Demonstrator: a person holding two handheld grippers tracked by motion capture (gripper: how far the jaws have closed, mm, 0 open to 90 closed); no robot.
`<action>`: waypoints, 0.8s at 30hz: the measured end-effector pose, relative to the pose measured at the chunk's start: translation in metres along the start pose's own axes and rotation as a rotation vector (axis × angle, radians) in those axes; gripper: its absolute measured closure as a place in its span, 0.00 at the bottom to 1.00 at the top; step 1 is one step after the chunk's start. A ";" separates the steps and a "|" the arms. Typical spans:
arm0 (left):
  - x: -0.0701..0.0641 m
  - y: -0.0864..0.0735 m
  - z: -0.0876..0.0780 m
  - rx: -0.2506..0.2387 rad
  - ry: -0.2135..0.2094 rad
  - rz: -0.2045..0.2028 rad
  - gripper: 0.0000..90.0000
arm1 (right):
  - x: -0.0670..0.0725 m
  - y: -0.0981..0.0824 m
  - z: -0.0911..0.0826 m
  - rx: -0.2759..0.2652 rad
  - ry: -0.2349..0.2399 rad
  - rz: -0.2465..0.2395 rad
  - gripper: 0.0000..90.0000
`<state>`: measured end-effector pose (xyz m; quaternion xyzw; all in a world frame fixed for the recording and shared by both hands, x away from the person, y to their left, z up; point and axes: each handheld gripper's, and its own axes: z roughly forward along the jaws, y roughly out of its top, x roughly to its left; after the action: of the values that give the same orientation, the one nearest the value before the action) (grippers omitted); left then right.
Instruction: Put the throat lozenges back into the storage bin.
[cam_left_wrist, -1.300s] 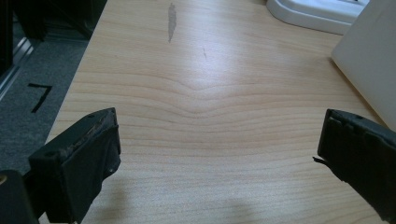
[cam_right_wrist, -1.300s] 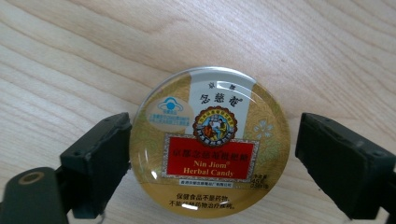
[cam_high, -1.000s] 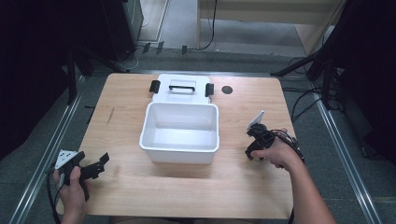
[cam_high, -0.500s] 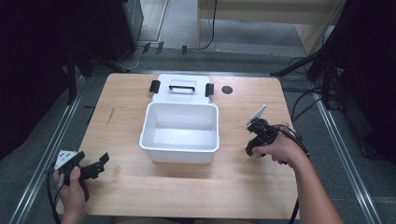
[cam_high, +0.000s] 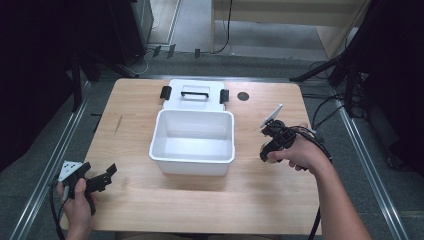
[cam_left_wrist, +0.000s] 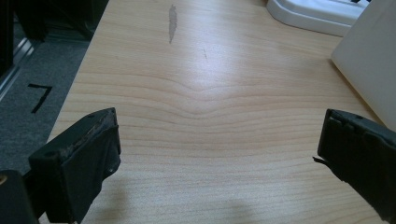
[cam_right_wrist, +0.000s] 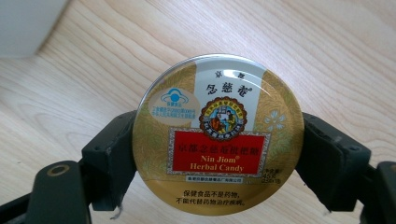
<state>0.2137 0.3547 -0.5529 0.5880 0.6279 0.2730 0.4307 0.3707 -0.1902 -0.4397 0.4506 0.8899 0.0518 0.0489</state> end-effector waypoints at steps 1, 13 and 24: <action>0.000 0.000 0.000 0.000 0.000 -0.002 0.00 | 0.001 0.001 -0.003 -0.009 -0.001 -0.014 0.23; 0.000 0.000 0.000 0.003 0.001 -0.003 0.00 | 0.010 0.015 -0.039 -0.071 0.023 -0.028 0.23; 0.000 0.000 0.001 0.004 -0.004 -0.004 0.00 | 0.020 0.031 -0.065 -0.092 0.047 -0.035 0.23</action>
<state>0.2145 0.3547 -0.5531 0.5881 0.6287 0.2697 0.4315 0.3747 -0.1589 -0.3720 0.4307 0.8953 0.1023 0.0498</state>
